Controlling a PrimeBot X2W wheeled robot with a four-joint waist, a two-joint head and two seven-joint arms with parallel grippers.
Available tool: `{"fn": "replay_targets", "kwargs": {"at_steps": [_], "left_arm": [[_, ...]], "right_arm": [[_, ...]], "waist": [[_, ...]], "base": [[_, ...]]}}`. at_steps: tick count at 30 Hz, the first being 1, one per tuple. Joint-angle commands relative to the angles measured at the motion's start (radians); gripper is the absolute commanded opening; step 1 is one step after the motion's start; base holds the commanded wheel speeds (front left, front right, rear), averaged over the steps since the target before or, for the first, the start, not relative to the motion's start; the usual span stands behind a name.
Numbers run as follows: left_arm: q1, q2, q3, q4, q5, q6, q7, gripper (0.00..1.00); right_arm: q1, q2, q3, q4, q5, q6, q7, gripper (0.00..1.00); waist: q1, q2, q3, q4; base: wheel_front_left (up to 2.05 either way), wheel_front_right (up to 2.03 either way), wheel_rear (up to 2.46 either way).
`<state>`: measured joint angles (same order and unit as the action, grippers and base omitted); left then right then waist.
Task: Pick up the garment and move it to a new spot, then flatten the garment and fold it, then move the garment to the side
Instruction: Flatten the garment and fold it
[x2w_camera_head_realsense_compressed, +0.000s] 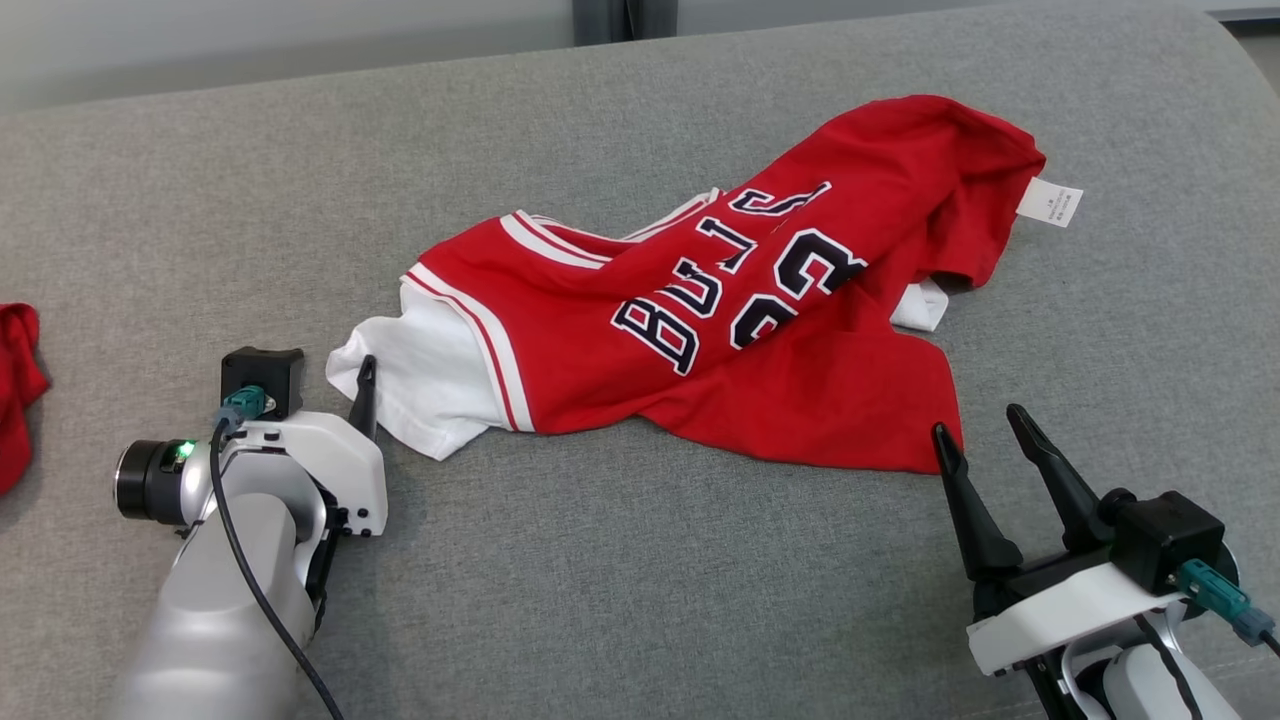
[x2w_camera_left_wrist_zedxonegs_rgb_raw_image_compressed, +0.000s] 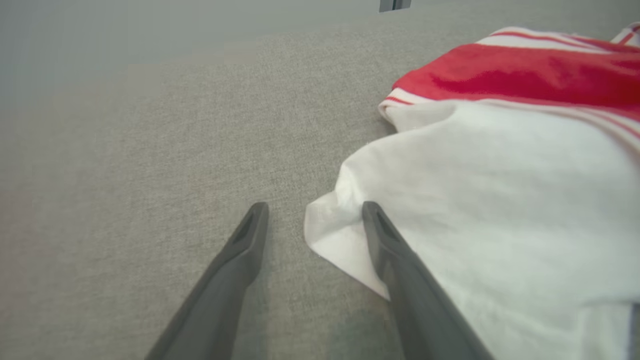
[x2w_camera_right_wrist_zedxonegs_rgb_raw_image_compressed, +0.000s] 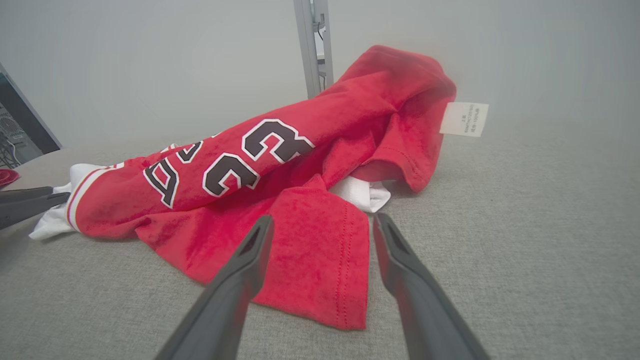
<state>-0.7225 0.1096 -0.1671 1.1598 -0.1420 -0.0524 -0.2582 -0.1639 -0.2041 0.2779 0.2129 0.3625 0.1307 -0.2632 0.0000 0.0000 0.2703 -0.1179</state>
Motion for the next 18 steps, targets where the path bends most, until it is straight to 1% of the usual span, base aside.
{"fn": "replay_targets", "kwargs": {"at_steps": [1,2,3,5,6,12,18], "left_arm": [[-0.024,0.002,-0.004,0.013,0.005,-0.006,-0.002,0.42],[-0.025,-0.001,-0.008,0.023,-0.004,-0.015,-0.004,0.0],[0.008,-0.007,0.001,-0.007,-0.021,-0.02,-0.007,0.0],[0.034,-0.004,0.006,-0.05,-0.028,-0.022,-0.007,0.0],[0.034,-0.004,0.006,-0.05,-0.028,-0.022,-0.007,0.0],[0.125,0.005,0.018,-0.18,-0.039,-0.023,-0.007,0.0],[0.174,0.001,0.019,-0.265,-0.046,-0.027,-0.007,0.0]], "right_arm": [[-0.011,-0.008,-0.001,-0.002,-0.001,0.0,0.001,1.0],[-0.01,-0.004,-0.006,0.01,0.002,0.0,0.001,1.0],[-0.01,0.003,0.004,0.072,0.028,0.0,0.001,1.0],[-0.024,0.006,0.011,0.12,0.043,0.0,0.001,1.0],[-0.024,0.006,0.011,0.12,0.043,0.0,0.001,1.0],[-0.078,0.021,0.037,0.261,0.106,0.0,0.001,1.0],[-0.139,0.02,0.103,0.375,0.166,0.0,0.001,1.0]], "waist": [[0.0,0.0,0.008,-0.005],[0.0,0.0,0.011,-0.008],[0.0,0.0,0.004,-0.007],[0.0,0.0,-0.001,-0.004],[0.0,0.0,-0.001,-0.004],[0.0,0.0,-0.009,0.02],[0.0,0.0,-0.008,0.046]], "base": [[0.0,0.0,0.0],[0.0,0.0,0.0],[0.0,0.0,0.0],[0.0,0.0,0.0],[0.0,0.0,0.0],[0.0,0.0,0.0],[0.0,0.0,0.0]]}}
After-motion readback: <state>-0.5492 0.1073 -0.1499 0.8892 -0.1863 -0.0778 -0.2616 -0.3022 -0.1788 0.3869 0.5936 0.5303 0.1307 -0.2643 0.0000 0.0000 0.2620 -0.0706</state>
